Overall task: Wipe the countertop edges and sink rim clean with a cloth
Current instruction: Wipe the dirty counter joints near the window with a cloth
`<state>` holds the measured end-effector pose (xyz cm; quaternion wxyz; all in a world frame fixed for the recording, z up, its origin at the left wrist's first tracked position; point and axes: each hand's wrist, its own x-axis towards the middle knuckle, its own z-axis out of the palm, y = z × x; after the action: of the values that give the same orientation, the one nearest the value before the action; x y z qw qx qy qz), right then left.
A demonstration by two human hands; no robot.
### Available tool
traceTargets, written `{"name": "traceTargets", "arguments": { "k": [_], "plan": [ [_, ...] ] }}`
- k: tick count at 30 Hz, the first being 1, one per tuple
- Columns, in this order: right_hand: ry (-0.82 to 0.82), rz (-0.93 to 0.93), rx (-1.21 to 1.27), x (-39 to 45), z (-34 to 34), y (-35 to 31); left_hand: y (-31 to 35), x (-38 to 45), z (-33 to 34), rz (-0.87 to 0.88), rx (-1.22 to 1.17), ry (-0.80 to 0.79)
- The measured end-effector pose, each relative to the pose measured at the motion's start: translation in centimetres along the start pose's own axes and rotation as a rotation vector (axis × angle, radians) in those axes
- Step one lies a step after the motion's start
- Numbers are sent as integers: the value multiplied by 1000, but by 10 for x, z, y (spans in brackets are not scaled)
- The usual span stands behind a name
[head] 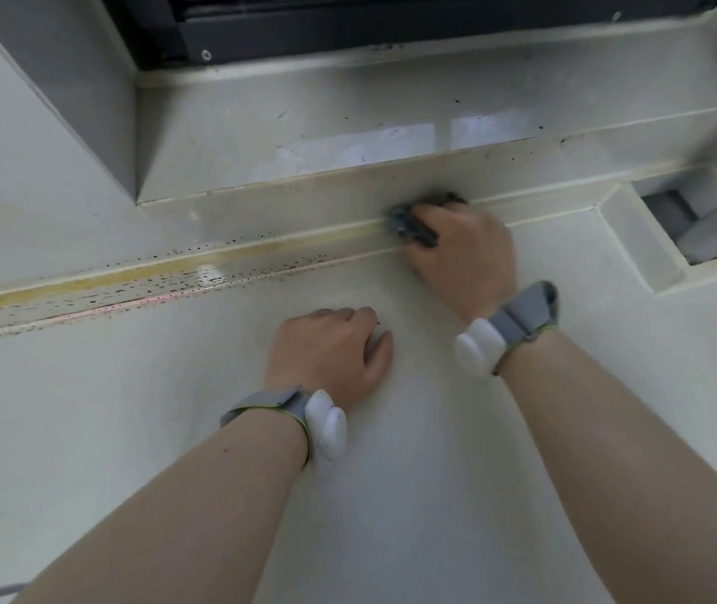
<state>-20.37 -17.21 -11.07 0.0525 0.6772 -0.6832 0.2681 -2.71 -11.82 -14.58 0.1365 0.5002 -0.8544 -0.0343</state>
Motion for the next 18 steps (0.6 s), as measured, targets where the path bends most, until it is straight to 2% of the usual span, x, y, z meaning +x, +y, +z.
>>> {"name": "traceTargets", "arguments": {
  "k": [5,9,16,18],
  "plan": [
    [-58,181,-159,3,-19,51,0,1,-2,-12,-5,33],
    [-32,253,16,4,-13,32,-1,1,-2,5,-26,30],
    [-157,-11,156,-2,13,-57,2,6,-17,2,-55,-109],
    [-220,-131,197,0,18,-81,4,7,-24,4,-30,-254]
  ]
}}
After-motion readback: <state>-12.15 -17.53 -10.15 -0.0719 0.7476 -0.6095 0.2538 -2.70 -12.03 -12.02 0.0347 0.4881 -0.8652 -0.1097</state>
